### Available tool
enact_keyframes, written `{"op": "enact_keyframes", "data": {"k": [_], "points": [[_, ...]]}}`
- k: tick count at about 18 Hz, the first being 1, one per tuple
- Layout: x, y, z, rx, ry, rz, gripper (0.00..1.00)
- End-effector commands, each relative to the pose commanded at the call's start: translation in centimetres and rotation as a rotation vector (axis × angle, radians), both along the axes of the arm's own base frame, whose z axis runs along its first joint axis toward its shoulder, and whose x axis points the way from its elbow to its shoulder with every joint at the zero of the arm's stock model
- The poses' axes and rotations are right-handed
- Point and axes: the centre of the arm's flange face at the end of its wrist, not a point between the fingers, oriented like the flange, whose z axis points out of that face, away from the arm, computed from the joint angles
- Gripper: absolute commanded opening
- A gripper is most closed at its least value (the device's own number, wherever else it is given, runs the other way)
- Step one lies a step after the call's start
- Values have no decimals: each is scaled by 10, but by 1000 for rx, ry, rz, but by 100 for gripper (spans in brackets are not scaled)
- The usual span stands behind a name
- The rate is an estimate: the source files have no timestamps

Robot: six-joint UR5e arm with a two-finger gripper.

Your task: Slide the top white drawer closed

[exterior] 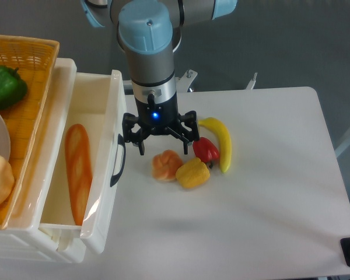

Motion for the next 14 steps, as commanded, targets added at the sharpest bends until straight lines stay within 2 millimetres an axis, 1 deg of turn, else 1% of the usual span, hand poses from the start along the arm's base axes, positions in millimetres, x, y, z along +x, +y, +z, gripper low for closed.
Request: {"op": "enact_keyframes", "data": {"k": [2,4,6,9,12,14], "points": [[-2,3,-6,-10,-5,-1,100],[-3,3,-6,-7,-6,0,100],[-7,7,-15,-21,-14,1,100],[-11,9,-23,-34,-20,10,100],[-11,6,-39,-55,-40,16,100],[-12,6,-57,-79,-63,19,100]]}}
